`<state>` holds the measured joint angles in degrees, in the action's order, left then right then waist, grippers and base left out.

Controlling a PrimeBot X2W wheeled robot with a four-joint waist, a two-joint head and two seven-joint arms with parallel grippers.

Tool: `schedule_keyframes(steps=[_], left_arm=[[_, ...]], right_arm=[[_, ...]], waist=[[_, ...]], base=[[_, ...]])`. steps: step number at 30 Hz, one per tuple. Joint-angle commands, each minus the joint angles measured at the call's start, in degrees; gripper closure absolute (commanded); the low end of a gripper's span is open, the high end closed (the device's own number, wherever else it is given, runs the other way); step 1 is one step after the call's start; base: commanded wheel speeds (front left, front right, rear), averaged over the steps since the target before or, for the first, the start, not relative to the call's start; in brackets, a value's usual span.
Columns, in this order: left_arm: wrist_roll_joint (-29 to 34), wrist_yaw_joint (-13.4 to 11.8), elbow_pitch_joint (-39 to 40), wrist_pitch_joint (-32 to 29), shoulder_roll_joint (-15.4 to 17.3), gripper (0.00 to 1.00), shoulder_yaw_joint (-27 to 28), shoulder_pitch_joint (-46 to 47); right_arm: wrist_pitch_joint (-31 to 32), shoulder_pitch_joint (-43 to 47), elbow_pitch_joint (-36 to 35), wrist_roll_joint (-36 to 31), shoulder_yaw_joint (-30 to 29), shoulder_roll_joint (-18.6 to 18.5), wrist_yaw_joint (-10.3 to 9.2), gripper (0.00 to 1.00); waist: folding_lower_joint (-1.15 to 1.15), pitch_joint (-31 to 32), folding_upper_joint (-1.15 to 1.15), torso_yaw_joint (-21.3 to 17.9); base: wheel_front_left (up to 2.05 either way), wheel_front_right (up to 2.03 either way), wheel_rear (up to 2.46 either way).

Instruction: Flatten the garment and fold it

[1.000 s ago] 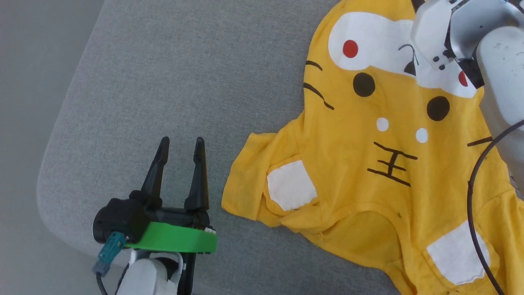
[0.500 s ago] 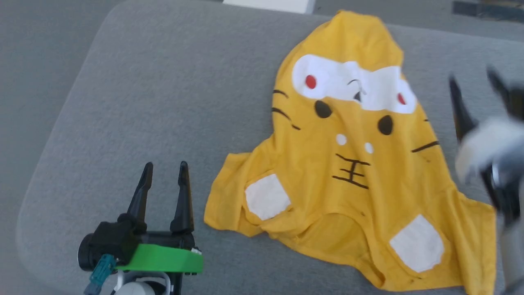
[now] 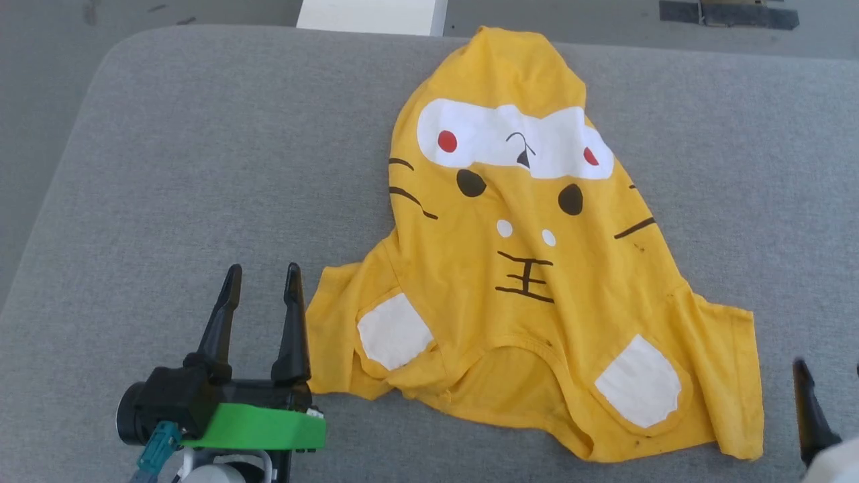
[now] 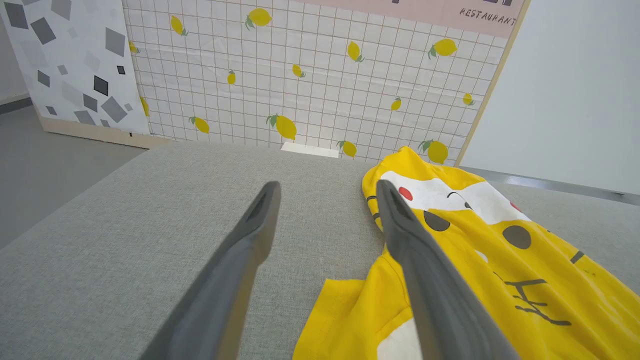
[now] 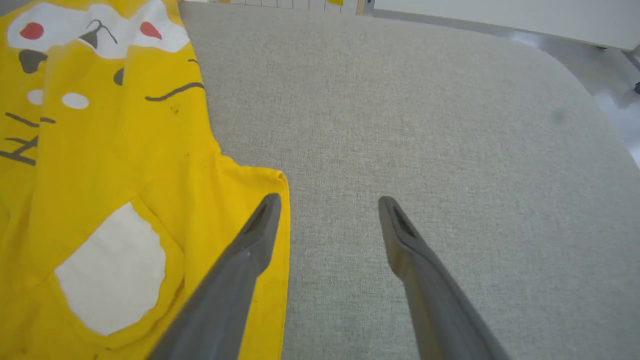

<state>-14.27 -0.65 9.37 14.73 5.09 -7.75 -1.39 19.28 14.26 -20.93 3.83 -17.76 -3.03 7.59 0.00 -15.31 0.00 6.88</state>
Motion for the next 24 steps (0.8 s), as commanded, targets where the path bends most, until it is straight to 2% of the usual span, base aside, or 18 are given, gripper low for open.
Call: schedule_keyframes(steps=[1,9,17,19,20,24], left_arm=[[0.5,-0.4,0.1,0.3,0.4,0.00,0.2,0.0],[0.4,-0.5,0.2,0.3,0.7,0.00,0.3,0.3],[0.1,-0.5,0.1,0.3,0.8,0.00,0.2,0.5],[0.1,-0.6,0.0,0.3,0.8,0.00,0.3,0.5],[0.1,-0.6,0.0,0.3,0.8,0.00,0.4,0.6],[0.0,-0.8,-0.2,0.3,0.9,0.00,0.7,0.6]], right_arm=[[0.5,1.6,0.8,2.0,-0.8,0.1,-0.10,0.00],[1.9,5.6,4.3,4.8,2.5,0.1,-0.10,0.00],[6.1,6.4,7.4,5.5,3.7,0.1,-0.10,0.00],[6.9,6.1,8.6,5.9,3.9,0.1,-0.10,0.70],[7.0,5.8,9.2,6.3,3.9,0.1,-0.10,1.00],[5.7,4.2,10.3,6.0,3.5,0.1,-0.10,1.00]], waist=[[0.00,-0.4,0.00,-0.1],[0.00,-1.2,0.00,1.1],[0.00,-1.9,0.00,2.5],[0.00,-2.0,0.00,2.7],[0.00,-2.0,0.00,2.7],[0.00,-1.7,0.00,2.5]], base=[[0.00,0.00,0.00],[0.00,0.00,0.00],[0.00,0.00,0.00],[0.00,0.00,0.00],[0.00,0.00,0.00],[0.00,0.00,0.00]])
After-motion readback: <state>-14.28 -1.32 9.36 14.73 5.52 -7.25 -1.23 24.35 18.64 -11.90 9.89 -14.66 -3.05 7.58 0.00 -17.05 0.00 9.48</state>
